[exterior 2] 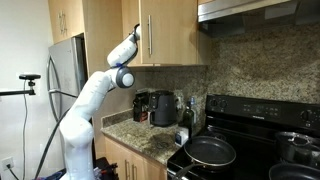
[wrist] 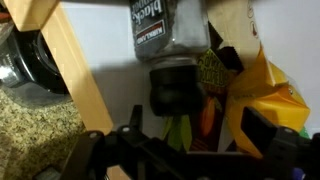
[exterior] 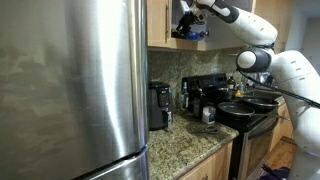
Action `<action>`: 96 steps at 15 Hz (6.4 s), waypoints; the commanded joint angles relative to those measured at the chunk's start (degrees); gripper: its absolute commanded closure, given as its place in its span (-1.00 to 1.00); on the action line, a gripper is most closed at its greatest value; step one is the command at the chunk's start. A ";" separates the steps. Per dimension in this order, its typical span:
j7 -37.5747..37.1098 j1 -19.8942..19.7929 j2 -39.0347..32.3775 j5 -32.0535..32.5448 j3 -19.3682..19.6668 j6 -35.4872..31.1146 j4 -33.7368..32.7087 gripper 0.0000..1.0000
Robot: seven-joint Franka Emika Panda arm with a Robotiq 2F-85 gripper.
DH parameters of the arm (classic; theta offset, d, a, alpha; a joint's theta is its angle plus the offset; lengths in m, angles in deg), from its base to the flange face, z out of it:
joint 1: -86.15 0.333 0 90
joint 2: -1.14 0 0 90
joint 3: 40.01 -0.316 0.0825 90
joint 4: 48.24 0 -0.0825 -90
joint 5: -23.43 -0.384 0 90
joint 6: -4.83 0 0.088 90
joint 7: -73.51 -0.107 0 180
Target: Close the drawer of the air fryer, open the right upper cabinet door, remove the black bottle from the cabinet and put it on the countertop
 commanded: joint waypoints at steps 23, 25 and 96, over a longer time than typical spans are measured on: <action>-0.58 6.24 -0.36 10.74 5.88 -6.78 0.81 0.46; -1.57 7.04 1.71 13.99 7.24 -5.45 -0.10 0.46; 26.75 41.84 -18.53 59.32 18.08 71.99 1.37 0.46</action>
